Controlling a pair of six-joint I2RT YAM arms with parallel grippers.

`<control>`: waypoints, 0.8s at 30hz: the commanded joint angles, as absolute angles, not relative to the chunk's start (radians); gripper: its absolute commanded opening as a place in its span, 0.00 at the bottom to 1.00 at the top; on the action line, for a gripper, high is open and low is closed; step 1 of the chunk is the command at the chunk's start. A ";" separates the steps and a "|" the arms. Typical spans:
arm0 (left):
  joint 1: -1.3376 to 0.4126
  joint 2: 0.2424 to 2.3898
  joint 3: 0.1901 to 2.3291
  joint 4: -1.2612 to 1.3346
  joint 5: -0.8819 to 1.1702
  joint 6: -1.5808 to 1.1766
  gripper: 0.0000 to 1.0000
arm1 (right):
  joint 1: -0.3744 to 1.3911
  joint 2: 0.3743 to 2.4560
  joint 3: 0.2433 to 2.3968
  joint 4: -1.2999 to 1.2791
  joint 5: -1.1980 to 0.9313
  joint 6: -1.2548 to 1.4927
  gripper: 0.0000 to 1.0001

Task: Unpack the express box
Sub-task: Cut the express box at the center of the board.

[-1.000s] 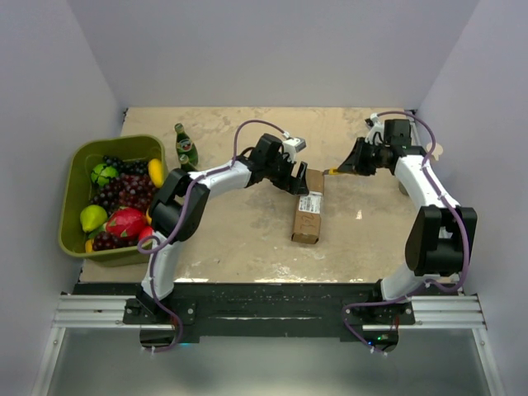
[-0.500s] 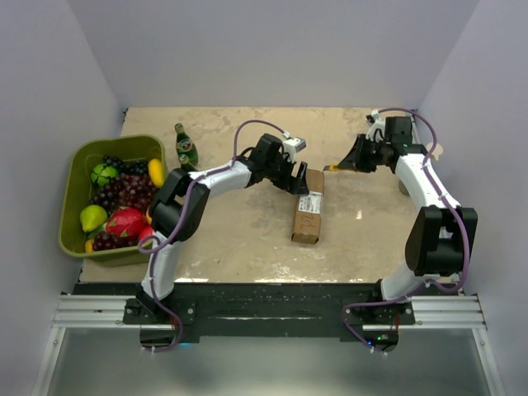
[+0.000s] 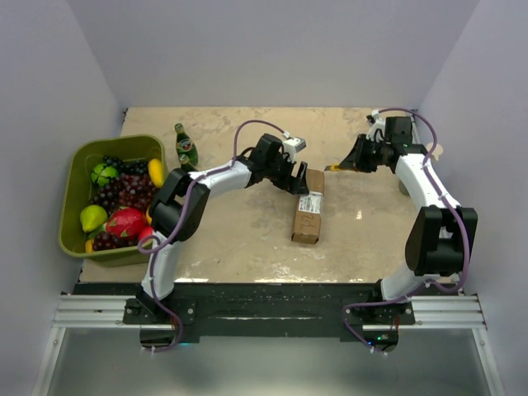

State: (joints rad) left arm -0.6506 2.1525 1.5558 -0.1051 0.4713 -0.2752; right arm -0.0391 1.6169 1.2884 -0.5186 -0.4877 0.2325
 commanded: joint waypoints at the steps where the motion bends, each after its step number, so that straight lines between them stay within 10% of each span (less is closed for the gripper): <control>1: -0.658 2.203 1.551 -0.138 0.400 -0.252 0.86 | -0.034 1.629 1.316 -0.508 -0.479 0.212 0.00; 24: -0.657 2.217 1.560 -0.133 0.408 -0.258 0.87 | -0.025 1.632 1.262 -0.551 -0.551 0.201 0.00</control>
